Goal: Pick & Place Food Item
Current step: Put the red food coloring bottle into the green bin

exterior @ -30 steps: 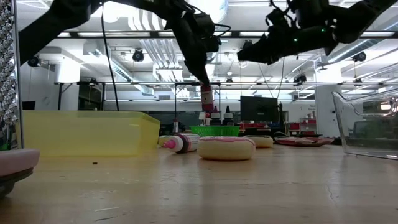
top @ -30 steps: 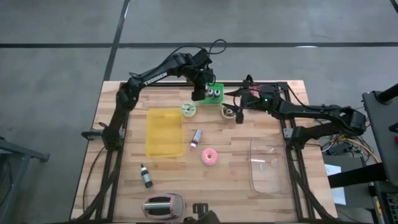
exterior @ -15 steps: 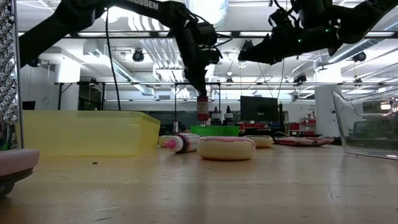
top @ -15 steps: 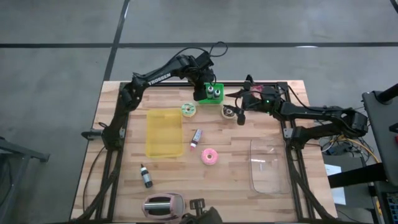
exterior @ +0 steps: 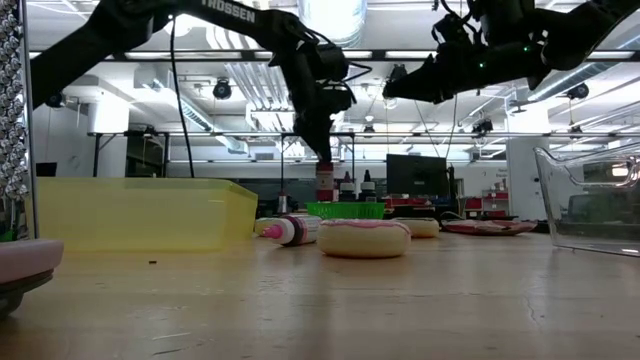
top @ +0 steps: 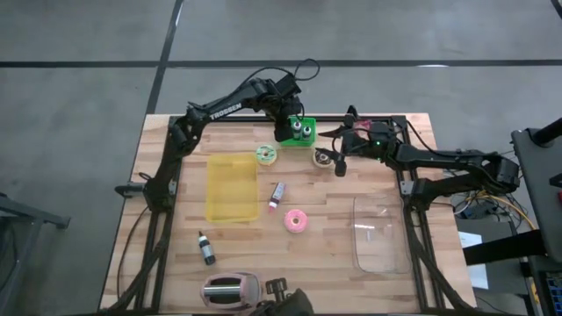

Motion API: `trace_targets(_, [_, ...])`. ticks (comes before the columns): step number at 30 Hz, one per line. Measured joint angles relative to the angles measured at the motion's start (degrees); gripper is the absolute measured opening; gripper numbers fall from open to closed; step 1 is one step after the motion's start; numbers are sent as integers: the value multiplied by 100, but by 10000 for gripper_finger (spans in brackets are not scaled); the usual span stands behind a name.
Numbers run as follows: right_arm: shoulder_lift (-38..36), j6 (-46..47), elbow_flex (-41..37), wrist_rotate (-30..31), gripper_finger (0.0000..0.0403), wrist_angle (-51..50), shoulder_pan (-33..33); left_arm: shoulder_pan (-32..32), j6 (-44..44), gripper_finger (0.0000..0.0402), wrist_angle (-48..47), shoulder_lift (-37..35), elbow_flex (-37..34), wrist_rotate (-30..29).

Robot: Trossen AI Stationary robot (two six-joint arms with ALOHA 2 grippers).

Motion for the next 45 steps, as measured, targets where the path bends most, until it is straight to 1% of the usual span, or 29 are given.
trace_targets(5, [0,-9,0,0,224,10,-2,16,-145,112,108,0,-53,63])
trace_targets(7, [0,-10,0,0,224,10,0,41,-188,112,135,0,-91,189])
trace_targets(10, [0,-11,0,0,224,11,-1,66,-229,112,247,-2,-252,217])
trace_targets(17, [0,-11,0,0,224,13,-2,105,-223,112,294,-2,-377,357])
trace_targets(21, [0,-13,0,0,224,17,-7,135,-216,112,301,-2,-382,630])
trace_targets(27, [1,-12,0,2,224,28,-7,167,-205,112,389,28,-387,645])
trace_targets(41, [2,-11,0,4,224,48,-4,219,-225,112,572,46,-783,651])
trace_targets(45, [2,-11,2,4,224,72,-2,219,-185,112,642,48,-835,751])
